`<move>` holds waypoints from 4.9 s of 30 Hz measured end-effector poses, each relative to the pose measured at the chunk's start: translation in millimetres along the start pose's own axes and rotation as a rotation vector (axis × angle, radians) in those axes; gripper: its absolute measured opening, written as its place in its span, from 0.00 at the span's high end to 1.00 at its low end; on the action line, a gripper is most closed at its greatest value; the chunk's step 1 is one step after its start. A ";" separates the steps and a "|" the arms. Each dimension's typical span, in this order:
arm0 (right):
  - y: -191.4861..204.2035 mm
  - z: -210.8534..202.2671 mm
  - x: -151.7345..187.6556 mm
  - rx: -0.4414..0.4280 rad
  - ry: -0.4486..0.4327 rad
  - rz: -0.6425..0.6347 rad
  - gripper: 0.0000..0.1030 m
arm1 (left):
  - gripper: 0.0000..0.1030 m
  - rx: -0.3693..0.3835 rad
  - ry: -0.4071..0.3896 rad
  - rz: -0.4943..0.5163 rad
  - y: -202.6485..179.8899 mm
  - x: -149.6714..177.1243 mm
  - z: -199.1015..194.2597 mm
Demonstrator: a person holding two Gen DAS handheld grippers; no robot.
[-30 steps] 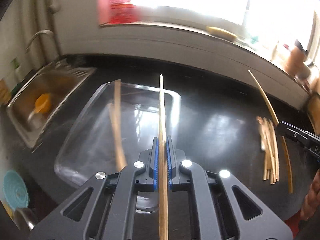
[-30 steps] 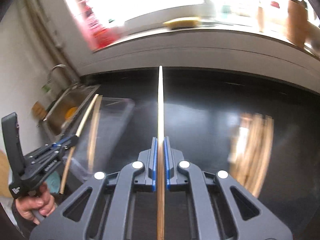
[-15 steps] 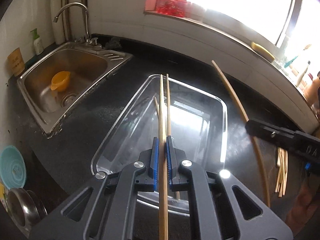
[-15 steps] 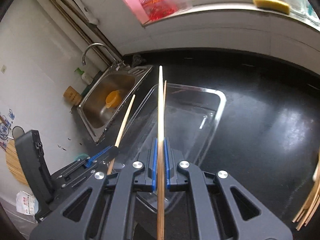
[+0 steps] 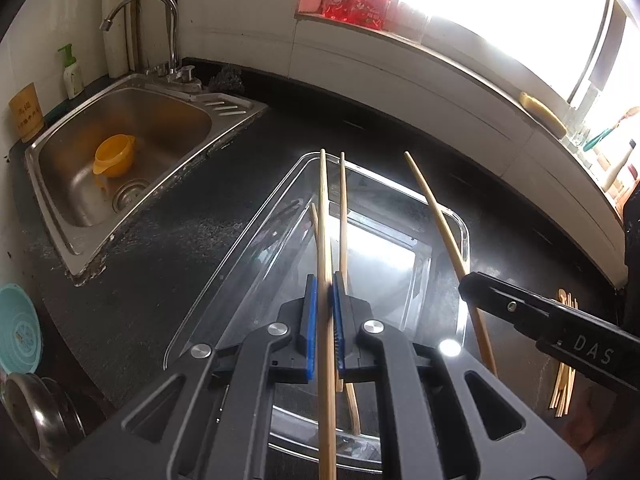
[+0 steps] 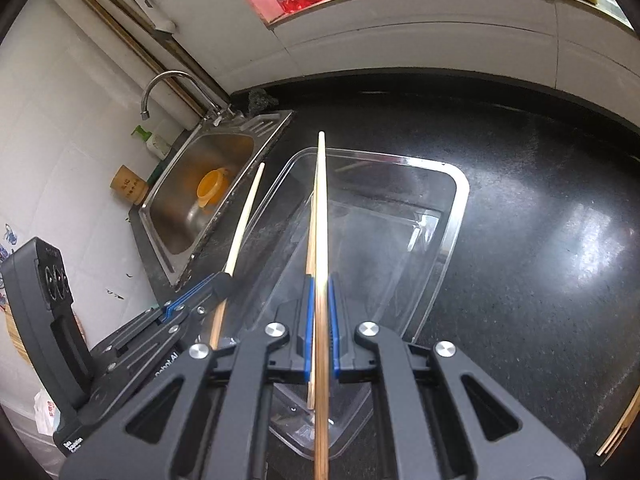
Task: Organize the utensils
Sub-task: 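Carry both held chopsticks over the clear plastic tray, then open both tools to release the chopsticks into the tray, then move both open tools back to the utensil pile, then close the left tool on the white-handled spoon while the right tool grasps a chopstick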
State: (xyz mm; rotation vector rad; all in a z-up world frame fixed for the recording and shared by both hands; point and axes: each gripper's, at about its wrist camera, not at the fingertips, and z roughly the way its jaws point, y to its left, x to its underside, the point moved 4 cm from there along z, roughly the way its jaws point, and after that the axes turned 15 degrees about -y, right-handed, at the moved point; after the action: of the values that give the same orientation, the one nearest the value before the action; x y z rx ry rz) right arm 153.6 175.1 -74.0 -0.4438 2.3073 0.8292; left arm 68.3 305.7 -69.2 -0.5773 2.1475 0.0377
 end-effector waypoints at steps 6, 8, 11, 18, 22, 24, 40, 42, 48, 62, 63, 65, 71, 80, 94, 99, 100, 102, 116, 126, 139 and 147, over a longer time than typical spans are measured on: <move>1.3 8.5 0.8 -0.001 0.016 -0.003 0.93 | 0.93 0.001 0.006 -0.001 -0.4 0.1 4.7; 0.4 11.2 0.9 0.000 0.020 0.000 0.93 | 0.93 0.003 0.009 -0.002 -0.6 0.7 6.4; 0.0 13.4 0.6 0.002 0.024 0.002 0.93 | 0.93 -0.001 0.018 -0.004 1.7 2.9 10.4; -3.4 19.4 -0.3 0.017 0.031 0.011 0.93 | 0.93 -0.011 0.031 -0.001 2.5 4.0 18.8; -2.8 25.4 -2.7 0.027 0.048 0.003 0.93 | 0.93 -0.009 0.034 0.000 3.3 3.9 23.0; -1.9 27.8 -6.5 0.027 0.053 0.002 0.93 | 0.92 -0.029 0.033 0.004 5.7 3.7 25.7; -57.1 -96.9 -9.1 0.153 -0.200 0.002 0.20 | 0.11 -0.007 -0.075 0.009 5.8 0.2 -31.1; -76.0 -123.8 5.1 0.215 -0.222 0.002 0.20 | 0.10 0.012 -0.084 0.030 -7.9 4.4 -40.6; -135.7 -217.8 52.0 0.443 -0.318 -0.004 0.18 | 0.07 0.138 -0.094 0.120 -76.7 25.4 -62.4; -232.3 -347.1 128.6 0.690 -0.415 0.145 0.17 | 0.06 0.362 -0.022 0.340 -248.5 105.8 -85.4; -235.8 -349.8 129.6 0.692 -0.419 0.147 0.17 | 0.06 0.364 -0.024 0.353 -255.1 108.1 -86.0; -240.5 -350.6 129.4 0.690 -0.419 0.150 0.17 | 0.06 0.362 -0.025 0.365 -263.3 109.2 -84.1; -254.0 -346.0 125.7 0.686 -0.403 0.156 0.17 | 0.06 0.357 -0.004 0.391 -285.9 112.7 -66.3; -296.0 -311.7 109.6 0.690 -0.326 0.171 0.17 | 0.06 0.319 0.027 0.530 -324.7 127.6 14.8; -343.9 -271.7 96.1 0.701 -0.248 0.200 0.17 | 0.07 0.418 0.103 0.544 -383.1 138.6 82.5; -346.1 -262.3 93.3 0.714 -0.233 0.191 0.17 | 0.06 0.390 0.115 0.550 -382.7 141.9 93.4; -347.7 -259.1 91.9 0.715 -0.233 0.192 0.17 | 0.06 0.376 0.109 0.556 -380.1 140.5 96.5; -351.6 -252.2 88.3 0.724 -0.226 0.186 0.17 | 0.06 0.363 0.098 0.560 -373.2 136.4 102.3; -369.4 -198.9 82.7 0.753 -0.163 0.192 0.20 | 0.06 0.402 0.070 0.582 -371.5 136.9 101.4; -380.0 -203.6 80.6 0.754 -0.150 0.174 0.22 | 0.06 0.457 0.073 0.627 -388.7 136.1 105.6; -389.1 -202.8 73.1 0.780 -0.153 0.154 0.54 | 0.35 0.542 0.061 0.689 -411.7 138.1 102.5; -385.0 -207.7 75.2 0.748 -0.141 0.158 0.92 | 0.87 0.513 0.045 0.722 -421.9 143.4 92.4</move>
State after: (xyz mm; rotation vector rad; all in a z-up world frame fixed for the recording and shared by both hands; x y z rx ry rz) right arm 195.4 -255.8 -171.7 0.1250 2.3302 0.0204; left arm 242.6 -104.6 -160.5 0.5024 2.1837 -0.1290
